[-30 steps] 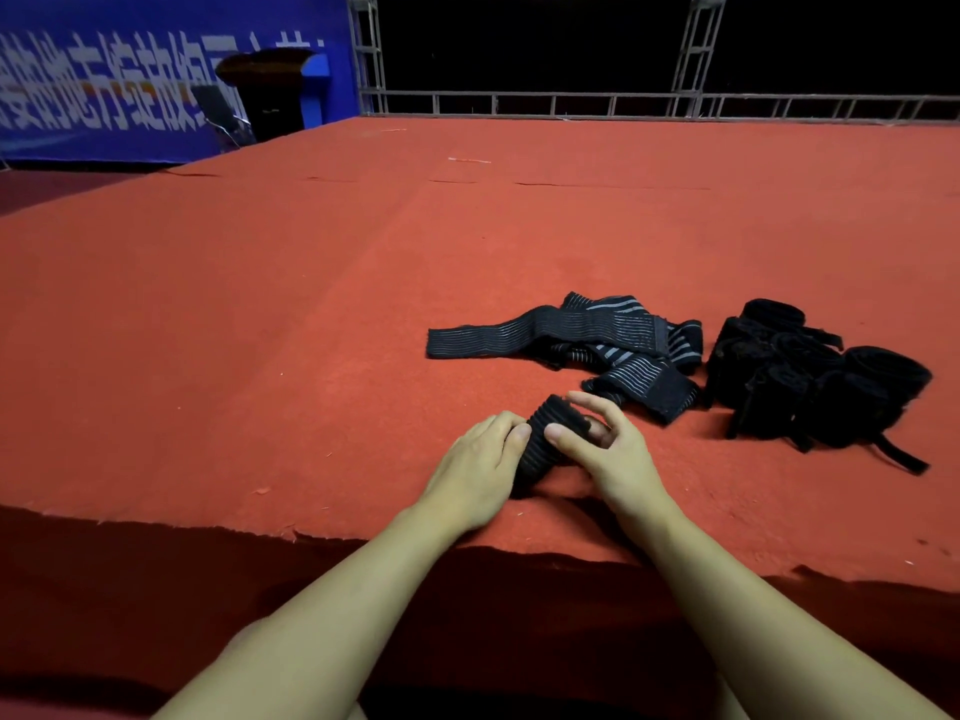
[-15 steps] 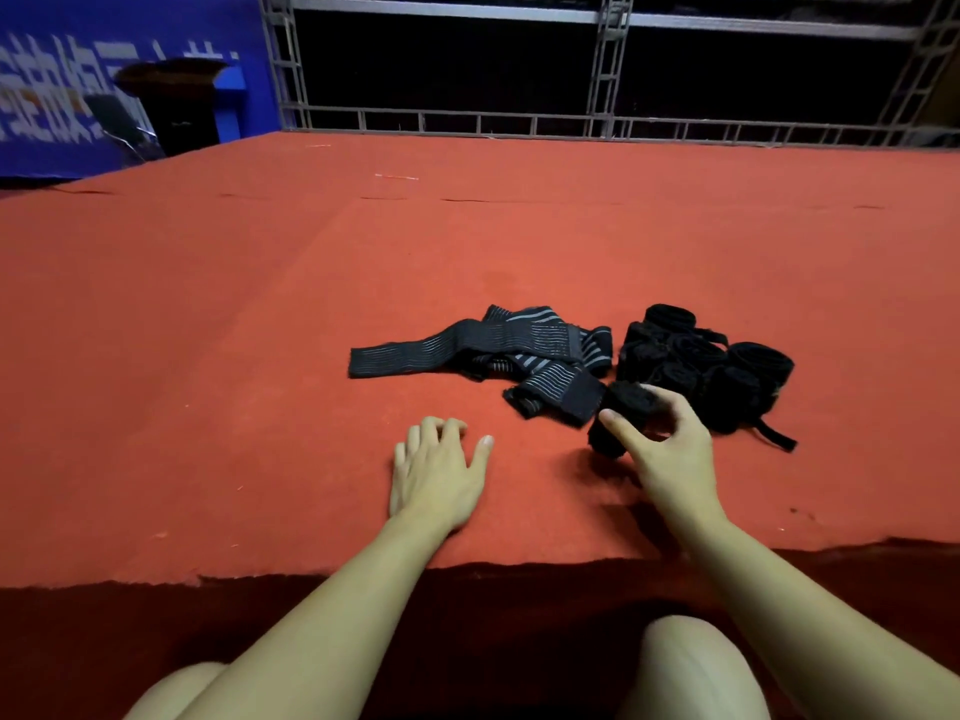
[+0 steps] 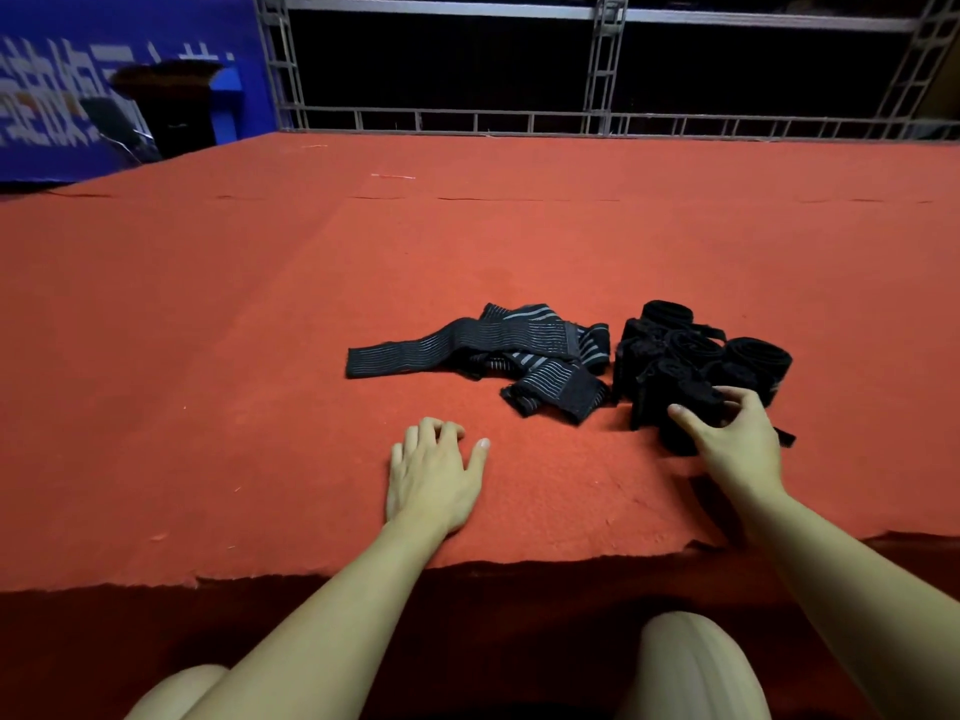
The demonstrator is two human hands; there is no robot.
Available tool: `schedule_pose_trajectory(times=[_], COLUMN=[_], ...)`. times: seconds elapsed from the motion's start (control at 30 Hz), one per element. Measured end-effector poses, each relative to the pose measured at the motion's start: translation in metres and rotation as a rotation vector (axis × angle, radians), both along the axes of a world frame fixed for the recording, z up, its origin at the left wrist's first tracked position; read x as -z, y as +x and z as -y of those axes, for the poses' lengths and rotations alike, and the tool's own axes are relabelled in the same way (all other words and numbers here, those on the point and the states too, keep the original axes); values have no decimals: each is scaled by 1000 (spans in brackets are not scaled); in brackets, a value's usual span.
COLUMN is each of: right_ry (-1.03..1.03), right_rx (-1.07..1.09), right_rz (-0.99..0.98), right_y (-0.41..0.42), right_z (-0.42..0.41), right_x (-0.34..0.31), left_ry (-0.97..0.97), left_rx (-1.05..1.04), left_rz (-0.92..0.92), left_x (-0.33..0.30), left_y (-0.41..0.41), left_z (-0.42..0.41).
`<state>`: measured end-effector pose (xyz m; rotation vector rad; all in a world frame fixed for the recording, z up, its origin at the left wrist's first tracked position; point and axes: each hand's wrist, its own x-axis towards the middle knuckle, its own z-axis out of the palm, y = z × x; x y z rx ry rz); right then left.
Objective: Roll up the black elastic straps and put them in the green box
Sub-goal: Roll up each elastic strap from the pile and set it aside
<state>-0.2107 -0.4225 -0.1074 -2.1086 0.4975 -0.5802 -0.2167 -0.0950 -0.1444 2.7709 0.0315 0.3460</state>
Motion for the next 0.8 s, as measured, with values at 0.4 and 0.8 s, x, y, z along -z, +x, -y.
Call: schedule_pose_trajectory(times=[0.4,0.8], right_ry=[-387,-674], right_rx=[-6,-631], right_rz=[221,-486], right_y=[0,39], right_z=[-36,-118], right_x=[-20,-9], left_ry=[14,-15], left_rx=[-3,-1], left_rz=[11,8], left_x=[0,-1], left_y=[0,1], left_z=[1,-1])
